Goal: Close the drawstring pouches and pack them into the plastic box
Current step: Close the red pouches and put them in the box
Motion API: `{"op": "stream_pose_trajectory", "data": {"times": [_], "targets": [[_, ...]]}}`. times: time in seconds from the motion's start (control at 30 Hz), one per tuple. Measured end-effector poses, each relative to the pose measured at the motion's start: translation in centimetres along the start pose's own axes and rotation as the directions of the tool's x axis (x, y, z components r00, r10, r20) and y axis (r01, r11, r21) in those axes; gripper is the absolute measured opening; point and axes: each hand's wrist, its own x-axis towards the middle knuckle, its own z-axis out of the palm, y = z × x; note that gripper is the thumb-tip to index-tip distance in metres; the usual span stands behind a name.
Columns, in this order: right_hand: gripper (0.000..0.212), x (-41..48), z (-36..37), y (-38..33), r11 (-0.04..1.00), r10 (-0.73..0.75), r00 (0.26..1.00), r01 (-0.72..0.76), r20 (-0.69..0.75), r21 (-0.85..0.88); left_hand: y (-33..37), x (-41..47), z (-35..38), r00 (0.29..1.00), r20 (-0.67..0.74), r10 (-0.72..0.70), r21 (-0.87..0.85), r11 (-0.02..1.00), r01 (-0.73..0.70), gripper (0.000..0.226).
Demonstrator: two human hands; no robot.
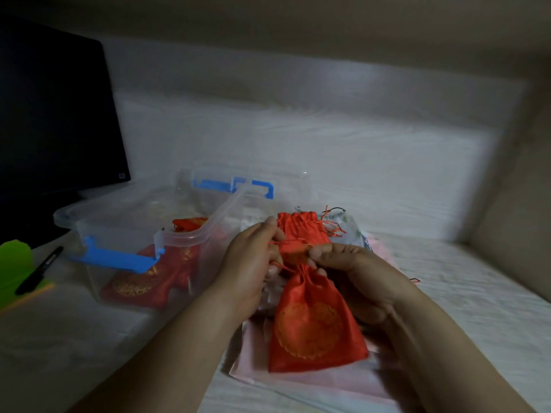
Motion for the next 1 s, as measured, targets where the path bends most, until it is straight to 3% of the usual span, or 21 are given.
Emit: {"op": "stream_pose_trajectory", "data": {"times": [0.13,0.33,0.4,0.47,0.87,1.0], "targets": [[0.018,0.4,0.1,-0.1,0.988,0.029,0.993,-0.010,-0.118,0.154,0.2,0.0,0.0,0.993,-0.073,0.094,-0.085,0.991,-0.100,0.033],[0.026,0.1,0.5,0.3,0.996,-0.067,0.995,0.063,-0.076,-0.059,1.2,-0.6,0.7,0.982,0.034,0.186,-0.161,0.971,-0.179,0.029],[0.016,-0.1,0.8,0.5,0.986,-0.085,0.996,0.084,-0.002,-0.141,1.3,-0.9,1.0,0.980,0.083,0.183,-0.175,0.970,-0.166,0.028],[0.006,-0.3,1.1,0.6,0.976,-0.087,0.995,0.094,0.044,-0.196,1.1,-0.9,0.9,0.977,0.115,0.181,-0.143,0.976,-0.164,0.028],[0.017,-0.6,1.1,0.6,0.936,-0.126,0.987,0.152,0.102,-0.318,0.7,-1.1,0.6,0.954,0.251,0.165,0.001,0.985,-0.170,0.027],[0.016,-0.9,0.3,-0.1,0.947,-0.201,0.977,0.212,0.068,-0.241,-0.3,-0.4,-0.3,0.960,0.224,0.165,0.220,0.952,-0.215,0.019]]}}
